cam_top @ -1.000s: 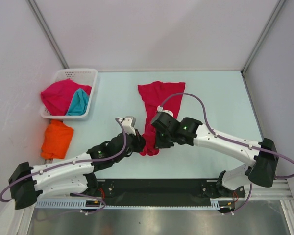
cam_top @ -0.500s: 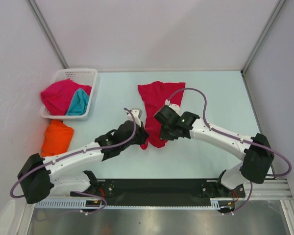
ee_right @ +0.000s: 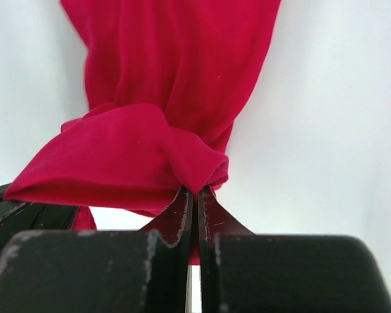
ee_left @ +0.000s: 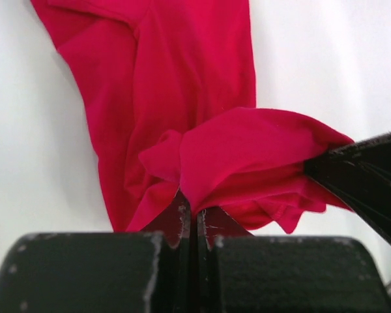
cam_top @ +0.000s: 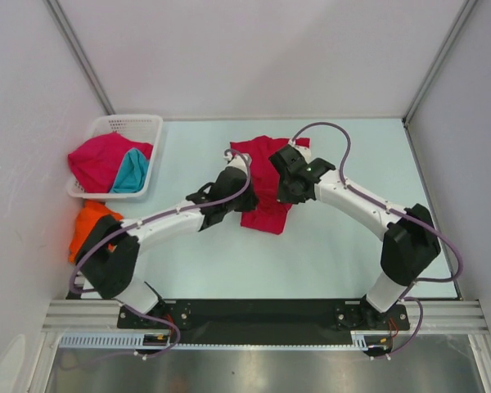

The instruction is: Fold and stack the t-shirts

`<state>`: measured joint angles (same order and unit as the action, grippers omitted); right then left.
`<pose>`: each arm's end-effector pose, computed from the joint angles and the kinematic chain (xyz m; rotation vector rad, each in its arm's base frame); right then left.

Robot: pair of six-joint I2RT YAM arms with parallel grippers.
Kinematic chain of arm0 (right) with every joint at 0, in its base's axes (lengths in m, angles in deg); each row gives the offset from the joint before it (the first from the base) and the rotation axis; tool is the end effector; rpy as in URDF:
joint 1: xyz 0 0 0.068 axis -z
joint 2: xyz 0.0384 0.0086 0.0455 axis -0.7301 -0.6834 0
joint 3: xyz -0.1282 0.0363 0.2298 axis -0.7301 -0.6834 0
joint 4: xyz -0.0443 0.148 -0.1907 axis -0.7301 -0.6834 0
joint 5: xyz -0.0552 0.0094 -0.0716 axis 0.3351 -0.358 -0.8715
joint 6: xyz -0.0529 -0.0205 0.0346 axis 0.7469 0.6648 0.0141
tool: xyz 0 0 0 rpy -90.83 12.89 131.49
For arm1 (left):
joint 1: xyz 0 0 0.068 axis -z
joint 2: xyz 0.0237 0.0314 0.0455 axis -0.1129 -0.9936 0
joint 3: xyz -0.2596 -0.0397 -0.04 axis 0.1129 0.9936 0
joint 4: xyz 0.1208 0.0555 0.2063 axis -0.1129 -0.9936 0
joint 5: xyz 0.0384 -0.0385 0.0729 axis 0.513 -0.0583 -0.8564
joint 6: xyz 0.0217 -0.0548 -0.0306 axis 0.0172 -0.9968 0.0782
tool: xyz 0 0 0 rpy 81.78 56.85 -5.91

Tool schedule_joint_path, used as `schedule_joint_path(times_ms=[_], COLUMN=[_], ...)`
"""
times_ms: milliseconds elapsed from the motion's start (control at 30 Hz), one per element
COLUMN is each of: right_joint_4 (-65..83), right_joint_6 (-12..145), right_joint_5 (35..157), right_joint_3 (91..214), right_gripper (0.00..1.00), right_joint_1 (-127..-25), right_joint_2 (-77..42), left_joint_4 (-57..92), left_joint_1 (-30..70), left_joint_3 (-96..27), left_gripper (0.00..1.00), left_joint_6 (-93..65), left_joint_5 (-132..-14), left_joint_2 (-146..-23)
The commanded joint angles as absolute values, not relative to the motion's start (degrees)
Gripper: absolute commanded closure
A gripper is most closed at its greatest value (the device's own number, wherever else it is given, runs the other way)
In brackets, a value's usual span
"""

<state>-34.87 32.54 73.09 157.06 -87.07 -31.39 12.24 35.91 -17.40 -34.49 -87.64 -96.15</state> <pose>0.2691 0.2091 0.2601 0.1110 2.5661 0.1889 0.2512 -0.2215 0.2252 0.1319 2.2486 -0.6063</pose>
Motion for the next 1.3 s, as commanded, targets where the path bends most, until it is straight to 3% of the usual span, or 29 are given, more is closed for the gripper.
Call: schedule_joint_path(times_ms=[0,100,133,167,200,267,300,367,833,1267], right_joint_4=[-37.0,-36.4,-36.2,-36.0,-36.0,-36.0,-35.8,-35.7,-39.4,-34.3], right_joint_6=[36.4,37.7,38.2,39.3,39.8,41.2,41.8,42.9,47.0,38.4], right_joint_5=[70.2,71.5,72.1,73.5,74.1,74.2,74.4,75.2,74.0,75.5], right_joint_3=[160.3,161.6,162.4,163.0,163.7,165.7,166.2,168.6,178.6,154.8], right_gripper=[1.00,0.94,0.77,0.66,0.60,0.57,0.53,0.48,0.42,0.42], right_joint_1=[-85.6,-83.8,-83.4,-82.5,-82.1,-81.7,-81.4,-80.6,-77.5,-87.1], right_joint_2=[-33.8,-36.2,-36.9,-38.7,-39.6,-41.1,-42.4,-43.7,-44.3,-30.1], left_joint_4=[14.1,12.7,11.9,9.6,8.4,6.5,6.1,5.3,5.5,12.9], left_joint_1=[34.8,33.9,33.4,33.2,33.1,32.6,32.4,32.0,31.2,32.8], left_joint_3=[-22.8,-25.5,-27.4,-28.4,-29.3,-31.3,-31.8,-32.3,-26.5,-11.6], left_gripper=[1.00,0.97,0.93,0.84,0.60,0.34,0.12,0.00,0.00,0.00], left_joint_6=[-32.4,-32.4,-32.5,-32.7,-32.8,-32.7,-32.8,-33.4,-35.8,-40.7], left_joint_5=[-87.2,-87.8,-88.3,-90.1,-91.0,-92.0,-92.2,-92.8,-93.2,-90.3], left_joint_2=[-100.6,-103.8,-104.9,-105.7,-106.3,-107.3,-107.5,-107.4,-102.8,-100.1])
